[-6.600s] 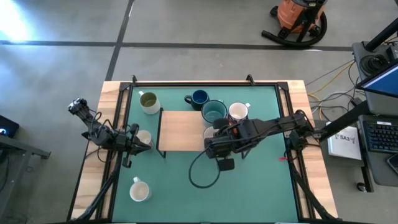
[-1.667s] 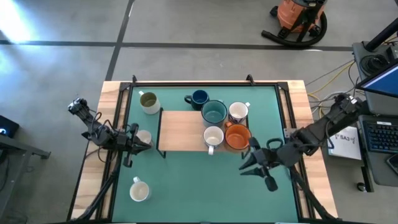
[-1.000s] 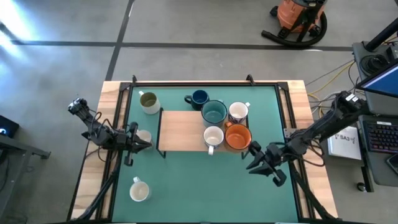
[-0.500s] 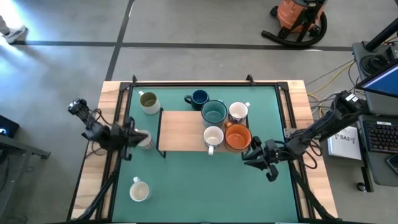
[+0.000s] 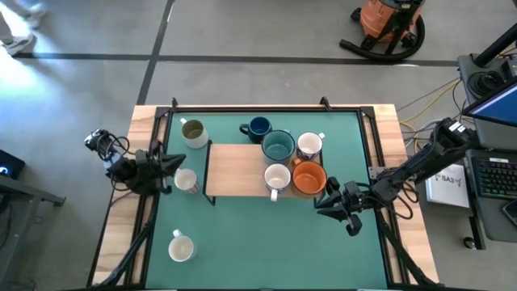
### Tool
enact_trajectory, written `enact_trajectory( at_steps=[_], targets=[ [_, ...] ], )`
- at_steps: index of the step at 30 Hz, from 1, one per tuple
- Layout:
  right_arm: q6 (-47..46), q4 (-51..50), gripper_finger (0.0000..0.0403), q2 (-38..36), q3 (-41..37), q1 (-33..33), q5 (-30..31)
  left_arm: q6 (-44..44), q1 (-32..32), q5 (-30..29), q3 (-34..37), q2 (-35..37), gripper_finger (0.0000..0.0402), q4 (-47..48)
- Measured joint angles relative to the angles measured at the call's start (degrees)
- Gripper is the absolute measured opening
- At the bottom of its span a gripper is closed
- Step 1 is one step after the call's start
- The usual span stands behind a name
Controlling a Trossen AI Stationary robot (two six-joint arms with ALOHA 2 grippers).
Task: Place coffee mugs
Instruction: Put the black blue mug on the shelf
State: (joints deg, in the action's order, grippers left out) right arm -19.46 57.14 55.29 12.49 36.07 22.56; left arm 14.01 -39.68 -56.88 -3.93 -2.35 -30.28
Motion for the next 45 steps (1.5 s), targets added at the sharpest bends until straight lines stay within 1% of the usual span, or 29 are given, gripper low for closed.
enact_trajectory(
  at_steps=[3,6,9,11,15,17,18,21,24,25,27,32,34,36,38,40,45],
  targets=[
    [0.0,0.0,0.0068,0.0,0.0,0.0,0.0,-1.1,1.5,0.1,-2.0,-2.5,0.0,1.9],
    [0.0,0.0,0.0068,0.0,0.0,0.0,0.0,-3.0,4.4,0.5,-4.2,-7.2,0.0,2.7],
    [0.0,0.0,0.0068,0.0,0.0,0.0,0.0,-3.1,8.5,0.5,-6.9,-12.8,0.0,3.9],
    [0.0,0.0,0.0068,0.0,0.0,0.0,0.0,-3.4,11.8,-0.2,-9.6,-16.2,0.0,6.3],
    [0.0,-0.1,0.0068,0.0,0.0,0.0,0.0,-9.1,19.3,-5.0,-15.6,-20.9,0.0,17.6],
    [0.0,-0.1,0.0068,0.0,0.0,0.0,0.0,-13.1,23.7,-4.7,-19.5,-22.6,0.0,25.5],
    [0.0,-0.1,0.0068,0.0,0.0,0.0,0.0,-15.4,25.9,-3.5,-21.7,-23.4,0.0,30.4],
    [0.0,-0.1,0.0068,0.0,0.0,0.0,0.0,-22.0,33.4,2.6,-29.1,-25.9,0.0,46.7],
    [0.0,-0.1,0.0068,0.0,0.0,0.0,0.0,-30.1,42.7,10.3,-36.1,-28.8,0.0,62.4],
    [0.0,-0.1,0.0068,0.0,0.0,0.0,0.0,-32.1,46.2,13.3,-38.0,-29.8,0.0,66.6],
    [0.0,-0.1,0.0068,0.0,0.0,0.0,0.0,-33.5,53.6,20.2,-40.6,-31.6,0.0,71.6],
    [0.0,-0.1,0.0068,0.0,0.0,0.0,0.0,-32.2,71.3,41.9,-41.8,-34.4,0.0,72.0],
    [0.0,-0.1,0.0068,0.0,0.0,0.0,0.0,-32.2,77.5,49.0,-41.3,-35.4,0.0003,70.7],
    [0.0,-0.1,0.0068,0.0,0.0,0.0,0.0,-32.1,82.4,54.1,-40.9,-36.9,0.0011,70.3],
    [0.0,-0.1,0.0068,0.0,0.0,0.0,0.0,-31.3,85.9,57.8,-40.9,-38.7,0.0023,70.0],
    [0.0,-0.1,0.0068,0.0,0.0,0.0,0.0,-30.3,87.8,59.8,-40.8,-40.4,0.0036,70.0],
    [0.0,-0.1,0.0068,0.0,0.0,0.0,0.0,-28.0,88.1,60.8,-40.7,-44.3,0.0075,71.4]
  ],
)
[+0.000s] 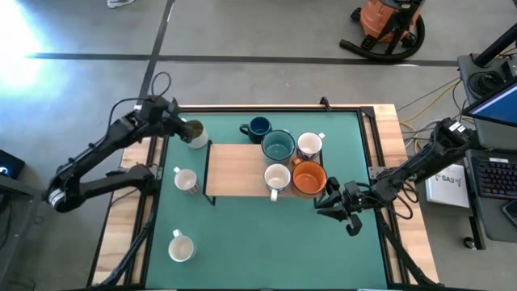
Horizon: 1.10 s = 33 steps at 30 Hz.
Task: Place coffee mugs
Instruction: Put the black blue mug on the shelf
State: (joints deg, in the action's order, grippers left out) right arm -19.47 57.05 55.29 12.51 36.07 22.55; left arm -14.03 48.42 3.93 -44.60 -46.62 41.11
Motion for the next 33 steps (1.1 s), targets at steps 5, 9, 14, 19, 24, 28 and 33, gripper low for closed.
enact_trajectory(
  at_steps=[5,9,14,19,24,28,33],
  targets=[
    [0.0,0.0,0.0068,0.0,0.0,0.0,0.0,2.0,0.0,1.6,-0.6,-2.8,0.0105,1.4],
    [0.0,0.0,0.0068,0.0,0.0,0.0,0.0,2.7,0.0,2.1,-0.7,-4.4,0.0116,1.9],
    [0.0,0.0,0.0068,0.0,0.0,0.0,0.0,3.3,0.0,4.6,-0.7,-6.2,0.0117,4.5],
    [0.0,0.0,0.0068,0.0,0.0,0.0,0.0,6.0,-0.3,4.3,-0.7,-8.3,0.0117,6.5],
    [0.0,0.0,0.0068,0.0,0.0,0.0,0.0,8.6,-0.7,4.1,-0.7,-11.1,0.0117,6.5],
    [0.0,0.0,0.0068,0.0,0.0,0.0,0.0,11.3,-1.3,3.8,-0.7,-13.7,0.0118,5.9],
    [0.0,0.0,0.0068,0.0,0.0,0.0,0.0,12.5,-1.2,1.9,-0.7,-16.8,0.013,3.2]
  ],
)
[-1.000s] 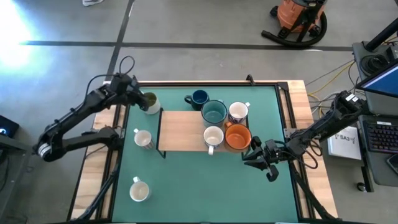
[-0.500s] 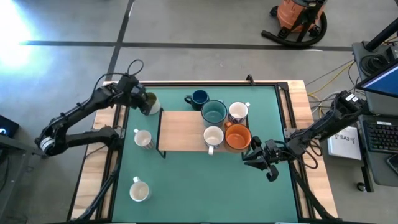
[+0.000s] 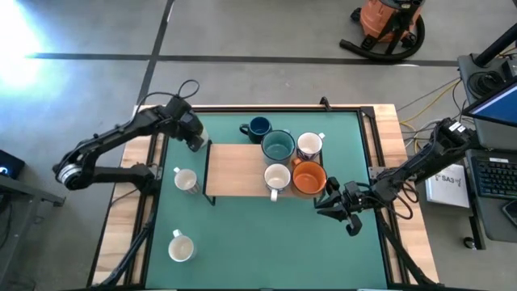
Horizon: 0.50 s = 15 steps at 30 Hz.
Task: Place coffee mugs
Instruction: Put the black blue mug on the shelf
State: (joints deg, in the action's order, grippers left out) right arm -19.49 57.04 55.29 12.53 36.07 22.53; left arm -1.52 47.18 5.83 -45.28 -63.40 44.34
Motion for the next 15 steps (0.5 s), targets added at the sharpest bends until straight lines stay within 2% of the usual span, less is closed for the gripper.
enact_trajectory(
  at_steps=[5,8,15],
  targets=[
    [0.0,0.0,0.0068,0.0,0.0,0.0,0.0,0.8,-1.1,-1.1,-2.5,-2.3,0.0143,-0.3],
    [0.0,0.0,0.0068,0.0,0.0,0.0,0.0,1.3,-1.4,-3.1,-3.9,-4.4,0.0143,-0.1],
    [0.0,0.0,0.0068,0.0,0.0,0.0,0.0,0.9,-1.4,-3.2,-8.3,-9.0,0.0139,0.3]
  ],
)
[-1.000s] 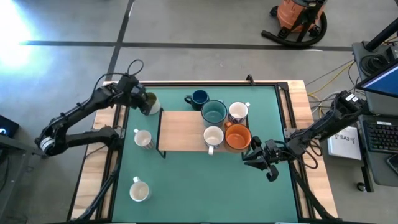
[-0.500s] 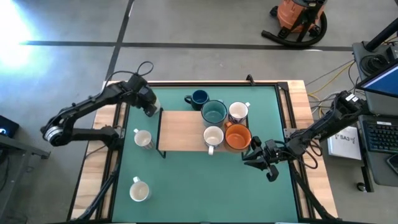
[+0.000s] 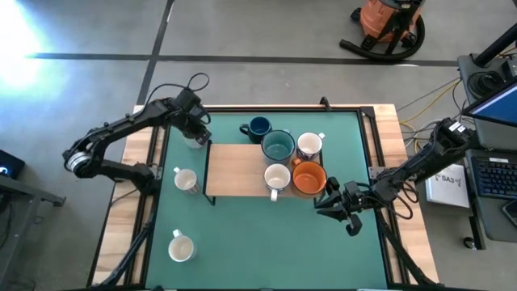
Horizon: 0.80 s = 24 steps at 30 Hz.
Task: Place coffee mugs
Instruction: Put the black blue mug on the shelf
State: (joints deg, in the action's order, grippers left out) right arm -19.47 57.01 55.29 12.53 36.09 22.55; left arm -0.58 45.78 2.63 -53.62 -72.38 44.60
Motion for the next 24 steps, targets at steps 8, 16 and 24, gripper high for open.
enact_trajectory(
  at_steps=[8,16,24],
  targets=[
    [0.0,0.0,0.0068,0.0,0.0,0.0,0.0,7.3,0.0,0.5,-7.0,-5.0,0.0139,0.0],
    [0.0,-0.1,0.0068,0.0,0.0,0.0,0.0,25.4,-1.9,6.4,-14.4,-10.6,0.0139,0.3],
    [0.0,-0.2,0.0068,0.0,0.0,0.0,0.0,40.1,-6.2,6.8,-21.9,-17.3,0.0139,0.2]
  ],
)
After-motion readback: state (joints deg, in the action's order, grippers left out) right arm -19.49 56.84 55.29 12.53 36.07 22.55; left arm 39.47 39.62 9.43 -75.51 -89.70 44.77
